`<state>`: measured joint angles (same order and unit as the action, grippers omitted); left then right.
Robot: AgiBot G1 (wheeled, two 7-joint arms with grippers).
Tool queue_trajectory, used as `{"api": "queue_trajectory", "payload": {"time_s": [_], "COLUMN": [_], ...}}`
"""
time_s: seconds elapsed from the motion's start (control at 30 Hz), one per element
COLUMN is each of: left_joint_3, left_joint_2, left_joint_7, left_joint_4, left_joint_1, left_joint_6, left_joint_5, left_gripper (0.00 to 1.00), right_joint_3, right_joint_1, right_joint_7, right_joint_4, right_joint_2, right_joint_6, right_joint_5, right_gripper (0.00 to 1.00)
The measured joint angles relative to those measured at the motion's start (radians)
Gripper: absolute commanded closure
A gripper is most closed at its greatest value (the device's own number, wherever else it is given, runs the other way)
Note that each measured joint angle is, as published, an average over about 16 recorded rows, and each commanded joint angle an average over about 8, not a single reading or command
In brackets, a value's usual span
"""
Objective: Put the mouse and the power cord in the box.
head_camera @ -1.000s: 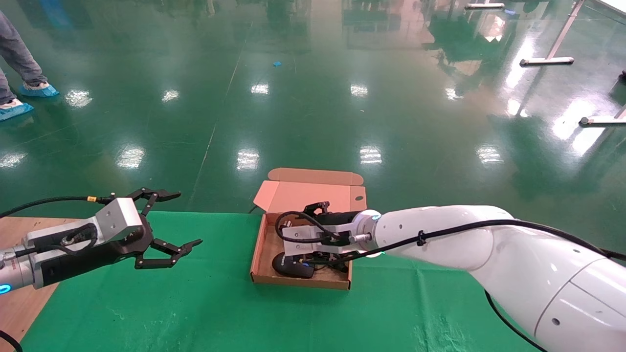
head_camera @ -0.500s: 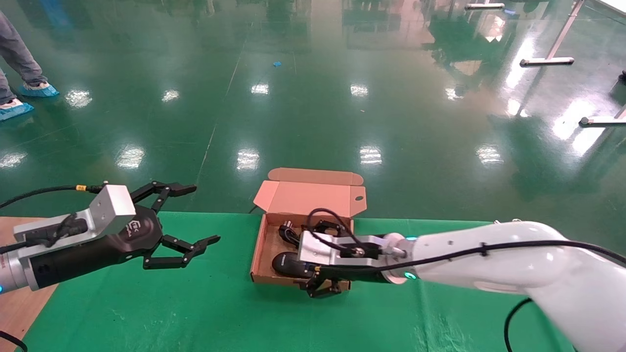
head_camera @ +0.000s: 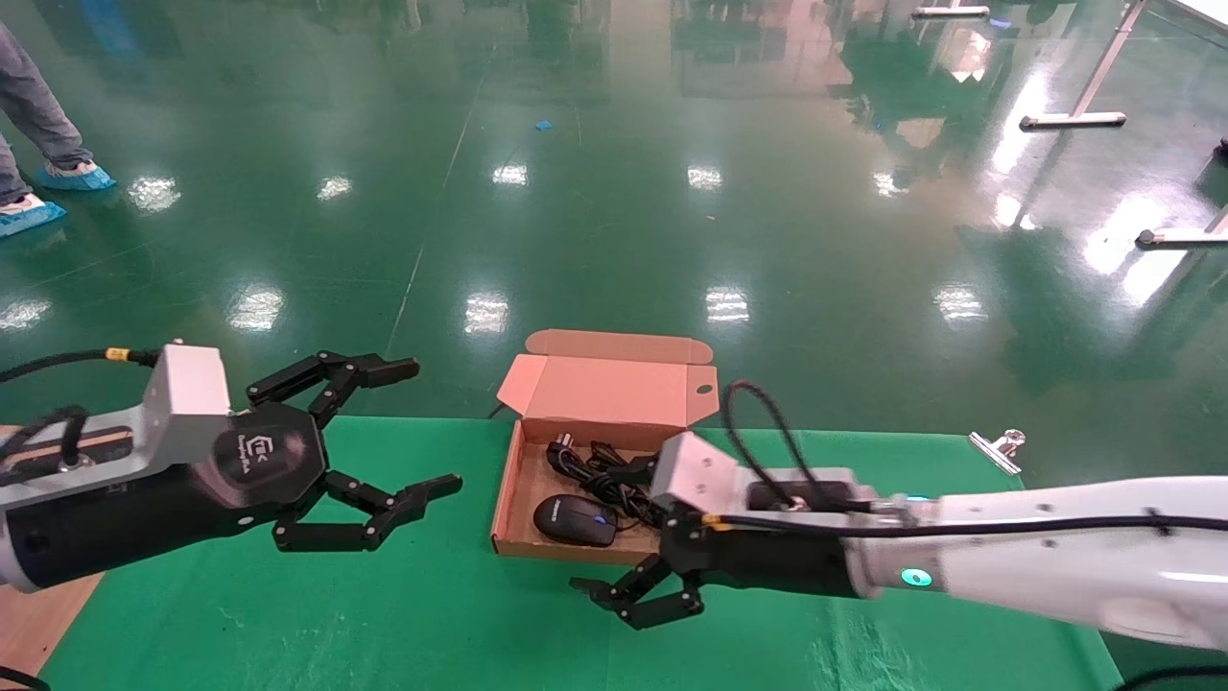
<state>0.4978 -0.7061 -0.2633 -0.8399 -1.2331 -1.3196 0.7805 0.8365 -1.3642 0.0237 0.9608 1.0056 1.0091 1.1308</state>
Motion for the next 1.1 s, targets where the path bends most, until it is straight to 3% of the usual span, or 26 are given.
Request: {"api": "queue_trajectory", "payload": {"time_s": [0.87,1.1], "left_joint_3": [-0.184,-0.207], "left_joint_2": [0.080,0.090], "left_joint_7": [0.380,0.428], "left_joint_4": [-0.375,-0.423], "left_joint_1": [0.134,0.151], "left_joint_6": [-0.149,-0.167], "left_joint_5": [-0.042,-0.047], "left_gripper": [0.00,0.00], "right_joint_3": [-0.461,-0.521], "right_joint_1": [0.240,0.271], "right_joint_7": [0.136,0.153], "right_joint_4": [0.268,0.302], "right_joint_2": [-0.327,-0.368], "right_joint_6": [0.403,0.455], "right_joint_5": [-0.331,-0.374], "right_gripper": [0.00,0.00]}}
